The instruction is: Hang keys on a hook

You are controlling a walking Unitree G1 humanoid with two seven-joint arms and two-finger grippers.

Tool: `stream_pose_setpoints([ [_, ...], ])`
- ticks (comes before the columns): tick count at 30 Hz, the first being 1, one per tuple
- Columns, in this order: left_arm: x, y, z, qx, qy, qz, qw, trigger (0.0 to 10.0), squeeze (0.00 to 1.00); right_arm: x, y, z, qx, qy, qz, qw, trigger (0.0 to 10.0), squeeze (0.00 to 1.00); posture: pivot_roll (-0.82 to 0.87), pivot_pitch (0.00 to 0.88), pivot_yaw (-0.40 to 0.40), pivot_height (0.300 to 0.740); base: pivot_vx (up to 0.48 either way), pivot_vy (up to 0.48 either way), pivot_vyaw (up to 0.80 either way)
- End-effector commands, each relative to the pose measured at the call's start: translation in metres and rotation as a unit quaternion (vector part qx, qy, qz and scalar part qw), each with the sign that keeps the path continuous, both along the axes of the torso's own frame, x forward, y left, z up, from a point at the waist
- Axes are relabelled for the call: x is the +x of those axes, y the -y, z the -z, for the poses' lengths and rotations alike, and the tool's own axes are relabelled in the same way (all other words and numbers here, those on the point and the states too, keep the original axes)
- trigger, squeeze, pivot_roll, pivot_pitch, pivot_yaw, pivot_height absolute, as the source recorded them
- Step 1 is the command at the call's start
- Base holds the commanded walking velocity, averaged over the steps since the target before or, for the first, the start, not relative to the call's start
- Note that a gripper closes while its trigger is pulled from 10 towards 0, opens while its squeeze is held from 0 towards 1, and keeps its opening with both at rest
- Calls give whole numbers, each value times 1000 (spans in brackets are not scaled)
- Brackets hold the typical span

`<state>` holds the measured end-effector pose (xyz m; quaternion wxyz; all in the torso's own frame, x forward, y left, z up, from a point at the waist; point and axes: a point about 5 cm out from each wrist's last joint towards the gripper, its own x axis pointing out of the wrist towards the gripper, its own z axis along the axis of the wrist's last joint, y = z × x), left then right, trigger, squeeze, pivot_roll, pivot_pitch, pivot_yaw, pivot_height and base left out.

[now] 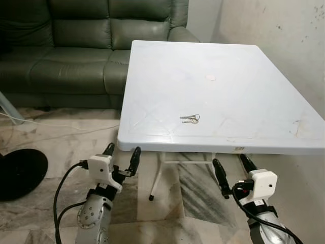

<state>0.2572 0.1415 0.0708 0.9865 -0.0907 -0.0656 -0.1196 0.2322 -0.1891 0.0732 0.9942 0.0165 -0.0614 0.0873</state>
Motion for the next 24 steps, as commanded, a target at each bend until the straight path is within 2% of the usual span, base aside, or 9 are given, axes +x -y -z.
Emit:
stream_pose_setpoints([
  [1, 1, -4, -3, -5, -5, -19, 1000, 10000, 0, 4, 7, -11, 2, 14, 16, 1000, 10000, 0, 12, 64, -82, 740, 0, 0, 0],
  [6, 5, -9, -11, -17, -5, -32, 999, 10000, 0, 9, 6, -20, 4, 21, 12, 1000, 10000, 0, 17, 76, -87, 740, 0, 0, 0],
  [15, 9, -14, -13, -18, -14, -45, 999, 10000, 0, 11, 3, -18, 8, 11, 12, 1000, 10000, 0, 24, 88, -90, 740, 0, 0, 0],
  [24, 12, -12, -14, -29, -29, -47, 998, 10000, 0, 14, 1, -20, 9, 9, 9, 1000, 10000, 0, 23, 86, -91, 740, 57, 0, 0],
])
